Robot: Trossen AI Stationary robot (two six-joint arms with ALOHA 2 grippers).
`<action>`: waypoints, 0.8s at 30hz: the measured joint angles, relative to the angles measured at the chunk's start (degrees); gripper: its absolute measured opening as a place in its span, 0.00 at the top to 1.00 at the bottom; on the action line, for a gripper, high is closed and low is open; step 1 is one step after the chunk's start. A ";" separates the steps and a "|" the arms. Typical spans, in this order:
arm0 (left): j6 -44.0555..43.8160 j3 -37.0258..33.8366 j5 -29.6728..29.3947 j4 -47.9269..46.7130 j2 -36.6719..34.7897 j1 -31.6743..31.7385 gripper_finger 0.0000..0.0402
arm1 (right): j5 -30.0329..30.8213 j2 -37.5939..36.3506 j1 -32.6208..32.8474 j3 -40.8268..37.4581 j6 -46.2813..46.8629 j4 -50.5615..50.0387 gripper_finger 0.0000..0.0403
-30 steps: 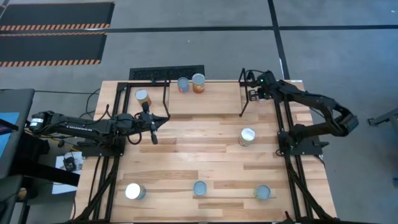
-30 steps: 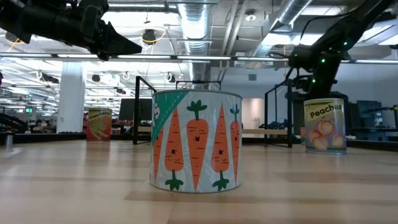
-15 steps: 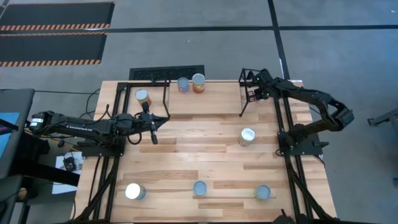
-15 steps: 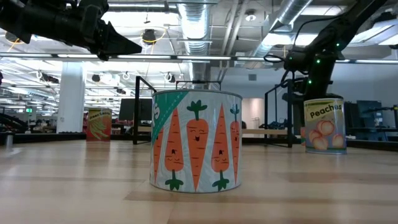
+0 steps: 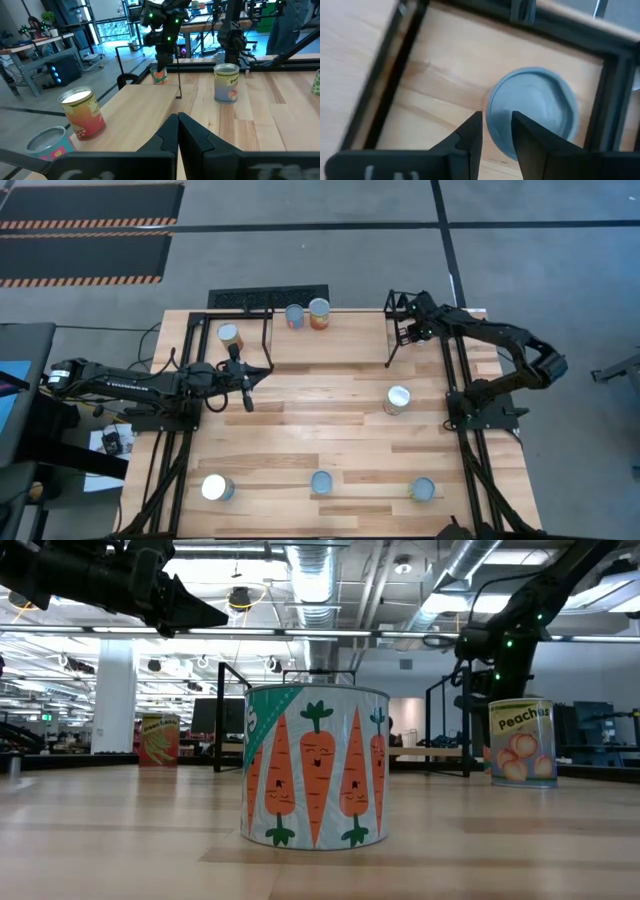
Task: Pick and place cans onto a shelf
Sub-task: Put the green can on the shelf
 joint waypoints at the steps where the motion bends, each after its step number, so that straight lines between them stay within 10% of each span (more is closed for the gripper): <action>1: 0.01 0.00 0.00 0.00 0.00 -0.01 1.00 | -0.02 0.97 -0.13 0.00 -0.05 0.09 0.69; 17: 0.01 0.00 -0.02 0.04 0.00 0.01 1.00 | 0.62 1.76 -2.85 2.61 -3.10 -1.54 0.96; 24: -0.01 0.00 0.00 0.09 0.00 0.01 1.00 | -1.93 -3.15 -4.39 5.18 -3.82 -3.82 0.92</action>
